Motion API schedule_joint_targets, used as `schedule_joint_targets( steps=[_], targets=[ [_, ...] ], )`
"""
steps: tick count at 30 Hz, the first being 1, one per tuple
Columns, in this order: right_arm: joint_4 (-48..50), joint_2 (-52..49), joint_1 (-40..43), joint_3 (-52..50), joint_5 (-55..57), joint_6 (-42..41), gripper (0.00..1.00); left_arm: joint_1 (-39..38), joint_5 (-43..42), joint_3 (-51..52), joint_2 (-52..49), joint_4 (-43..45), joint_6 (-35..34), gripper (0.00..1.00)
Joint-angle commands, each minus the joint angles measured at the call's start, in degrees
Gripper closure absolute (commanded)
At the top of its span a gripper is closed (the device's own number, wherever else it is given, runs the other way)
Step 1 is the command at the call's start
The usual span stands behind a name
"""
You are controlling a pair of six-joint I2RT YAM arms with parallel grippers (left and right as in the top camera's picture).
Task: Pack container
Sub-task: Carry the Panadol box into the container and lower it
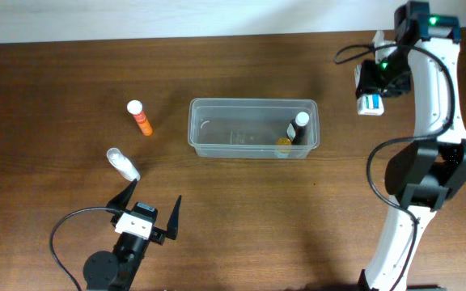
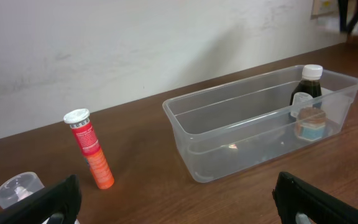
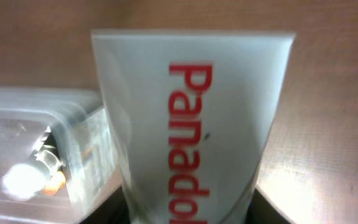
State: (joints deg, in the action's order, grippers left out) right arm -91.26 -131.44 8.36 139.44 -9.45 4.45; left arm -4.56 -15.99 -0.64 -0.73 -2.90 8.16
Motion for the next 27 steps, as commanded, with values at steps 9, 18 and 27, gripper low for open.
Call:
schedule_joint_targets(
  steps=[9, 18, 27],
  targets=[
    [-6.1, 11.1, -13.7, 6.8, -2.2, -8.4, 0.62, -0.3, 0.4, 0.1, 0.4, -0.4, 0.7, 0.01],
    [-5.1, 19.3, -29.9, -10.5, -1.2, -8.3, 0.58, -0.3, 0.4, 0.1, 0.4, -0.4, 0.7, 0.01],
    [10.2, 17.6, -35.0, -23.3, 4.3, -2.8, 0.57, -0.3, 0.4, 0.1, 0.4, -0.4, 0.7, 0.01]
  ],
)
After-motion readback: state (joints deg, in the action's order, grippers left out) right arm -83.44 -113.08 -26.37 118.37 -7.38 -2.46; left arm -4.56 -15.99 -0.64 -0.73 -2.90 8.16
